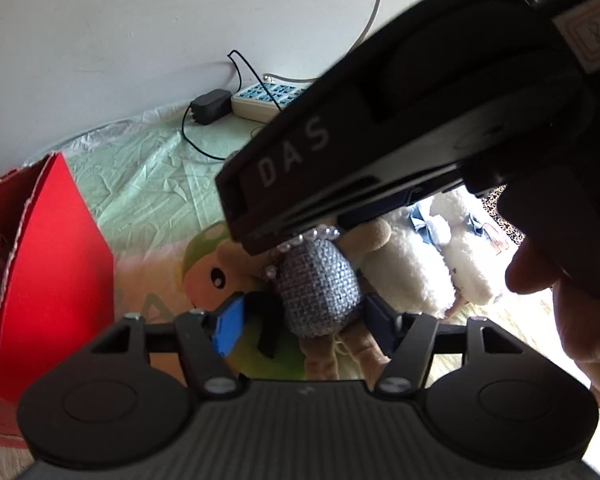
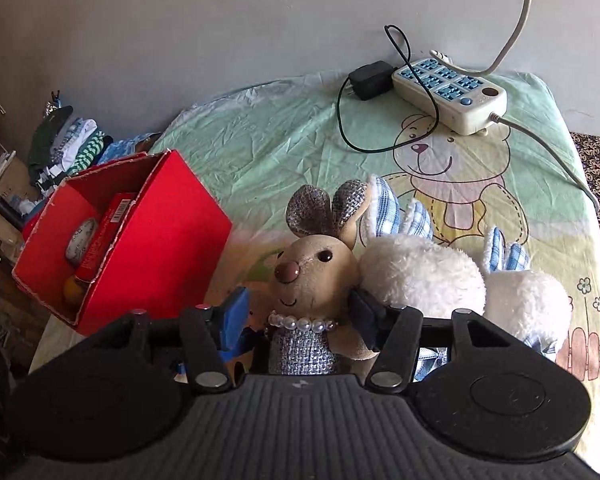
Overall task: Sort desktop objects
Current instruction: 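Close the left tool on the mouse doll in the knit dress, then carry the mouse doll with the left tool into the red box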
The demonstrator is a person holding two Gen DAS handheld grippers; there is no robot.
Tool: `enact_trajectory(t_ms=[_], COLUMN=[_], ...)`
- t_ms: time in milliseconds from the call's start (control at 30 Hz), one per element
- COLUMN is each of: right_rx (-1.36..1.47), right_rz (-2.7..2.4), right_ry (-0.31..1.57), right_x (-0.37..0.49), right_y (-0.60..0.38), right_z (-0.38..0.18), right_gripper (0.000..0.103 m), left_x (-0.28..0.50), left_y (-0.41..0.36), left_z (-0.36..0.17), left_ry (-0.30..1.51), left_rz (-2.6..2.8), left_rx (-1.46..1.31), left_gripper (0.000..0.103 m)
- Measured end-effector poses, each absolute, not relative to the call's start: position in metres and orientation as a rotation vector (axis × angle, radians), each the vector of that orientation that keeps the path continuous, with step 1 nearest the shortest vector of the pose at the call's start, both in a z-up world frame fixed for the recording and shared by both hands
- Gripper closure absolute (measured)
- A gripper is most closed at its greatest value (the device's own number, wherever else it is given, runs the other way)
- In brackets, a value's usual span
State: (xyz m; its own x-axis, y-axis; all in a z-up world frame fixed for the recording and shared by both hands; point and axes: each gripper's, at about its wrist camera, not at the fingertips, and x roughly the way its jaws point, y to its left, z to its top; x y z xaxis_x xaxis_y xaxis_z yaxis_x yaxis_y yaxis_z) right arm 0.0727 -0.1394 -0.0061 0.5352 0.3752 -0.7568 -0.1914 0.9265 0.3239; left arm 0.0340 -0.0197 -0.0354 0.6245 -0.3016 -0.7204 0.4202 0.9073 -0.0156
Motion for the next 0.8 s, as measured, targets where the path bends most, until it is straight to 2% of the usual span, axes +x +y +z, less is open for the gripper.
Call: enact_trajectory(t_ms=[167,267,367,800], right_rx=[0.162,0.206,0.246,0.393], right_rz=[0.327,0.312,0.304,0.397], right_ry=[0.998,0.996,0.992,0.804], right_x=[0.077,0.078,0.077,0.028], right_y=[-0.132,-0.138,-0.143,-0.152], right_z=[-0.013,-0.013,-0.013,0.031], right_gripper=[0.037,0.050,0.055,0.058], left_x=[0.029,0.026,0.021,-0.037], left_y=[-0.024,-0.024,-0.024,-0.014], left_z=[-0.038,-0.036,-0.032,0.026], left_ry=[0.778,0.772,0.773,0.624], left_rz=[-0.399,-0.398,-0.397,-0.344], left_rx=[0.185,0.185,0.178,0.187], left_gripper=[0.043,0.048,0.052,0.054])
